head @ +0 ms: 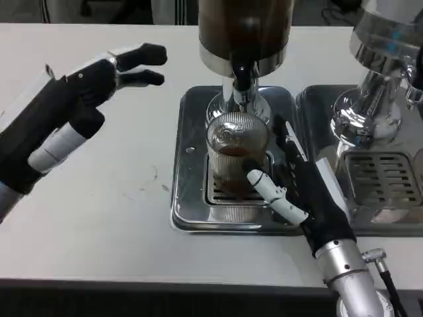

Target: Grasp the cup under the faucet to collect the drink, then remove the cup.

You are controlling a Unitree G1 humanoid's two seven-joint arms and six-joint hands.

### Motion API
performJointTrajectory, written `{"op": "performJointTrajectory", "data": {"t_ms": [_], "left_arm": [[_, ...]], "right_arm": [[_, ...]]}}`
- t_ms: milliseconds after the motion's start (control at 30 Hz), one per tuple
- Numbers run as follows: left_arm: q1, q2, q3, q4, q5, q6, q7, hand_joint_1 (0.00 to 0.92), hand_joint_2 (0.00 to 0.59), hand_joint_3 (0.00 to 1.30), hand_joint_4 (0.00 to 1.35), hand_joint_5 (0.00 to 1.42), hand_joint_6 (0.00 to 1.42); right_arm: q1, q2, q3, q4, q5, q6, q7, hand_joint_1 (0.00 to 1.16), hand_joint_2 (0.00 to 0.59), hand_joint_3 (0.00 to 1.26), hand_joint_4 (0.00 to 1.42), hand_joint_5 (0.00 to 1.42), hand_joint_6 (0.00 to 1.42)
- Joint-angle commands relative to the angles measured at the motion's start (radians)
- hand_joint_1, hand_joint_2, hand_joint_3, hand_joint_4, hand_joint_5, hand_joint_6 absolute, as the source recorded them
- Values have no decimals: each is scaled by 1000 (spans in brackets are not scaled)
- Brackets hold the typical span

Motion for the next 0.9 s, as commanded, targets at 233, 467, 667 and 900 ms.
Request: {"op": "performJointTrajectory", "data": {"t_ms": [233, 467, 667, 900], "left_arm": [[63, 40, 32, 84, 43, -28, 64, 0, 95, 242, 191, 269, 235], [63, 65, 39, 145, 72, -41, 88, 0, 95, 246, 193, 269, 237], [64, 70, 35, 182, 88, -46, 94, 0, 95, 252, 194, 269, 238], [71, 74, 33, 202, 95, -48, 96, 2, 104, 256, 201, 269, 239]], "right_arm": [[-40, 11, -1, 74, -2, -75, -10, 488, 216, 0, 0, 0, 0], [-72, 17, -5, 144, 15, -123, 8, 499, 211, 0, 0, 0, 0], [-104, 17, 0, 196, 3, -134, 7, 526, 207, 0, 0, 0, 0], [-134, 17, 9, 235, -18, -136, 0, 587, 202, 0, 0, 0, 0]]}}
